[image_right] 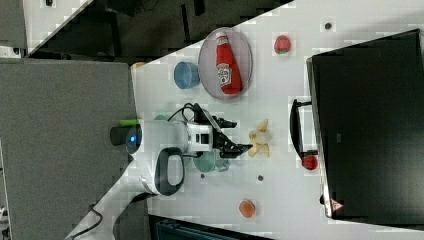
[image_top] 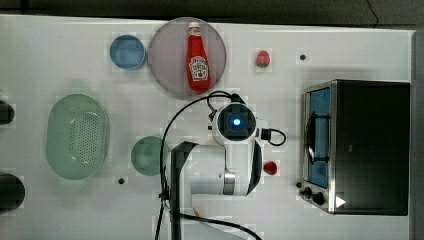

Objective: Pick banana from table and place on oven.

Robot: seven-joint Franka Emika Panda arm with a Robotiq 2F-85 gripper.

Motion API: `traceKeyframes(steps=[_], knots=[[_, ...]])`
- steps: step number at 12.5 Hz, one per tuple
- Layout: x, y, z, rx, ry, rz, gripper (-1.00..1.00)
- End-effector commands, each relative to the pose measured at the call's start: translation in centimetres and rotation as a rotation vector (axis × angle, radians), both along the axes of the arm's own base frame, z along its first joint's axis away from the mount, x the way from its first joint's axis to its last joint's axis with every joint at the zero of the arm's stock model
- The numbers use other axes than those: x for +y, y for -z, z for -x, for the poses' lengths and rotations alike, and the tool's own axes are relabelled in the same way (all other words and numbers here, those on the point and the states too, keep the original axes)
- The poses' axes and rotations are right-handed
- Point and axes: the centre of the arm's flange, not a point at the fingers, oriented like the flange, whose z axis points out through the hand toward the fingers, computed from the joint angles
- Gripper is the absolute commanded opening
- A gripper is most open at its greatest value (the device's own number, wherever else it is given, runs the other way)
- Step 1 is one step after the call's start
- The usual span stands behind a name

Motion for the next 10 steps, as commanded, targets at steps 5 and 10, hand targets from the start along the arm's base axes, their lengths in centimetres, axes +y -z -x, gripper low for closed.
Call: traceKeyframes(steps=[5,10], knots=[[0.8,6.1,2.1,-0.014,0.03,-0.008,1.0],[1.3,6.9,2.0,-0.035,0.023,-0.011,0.17]])
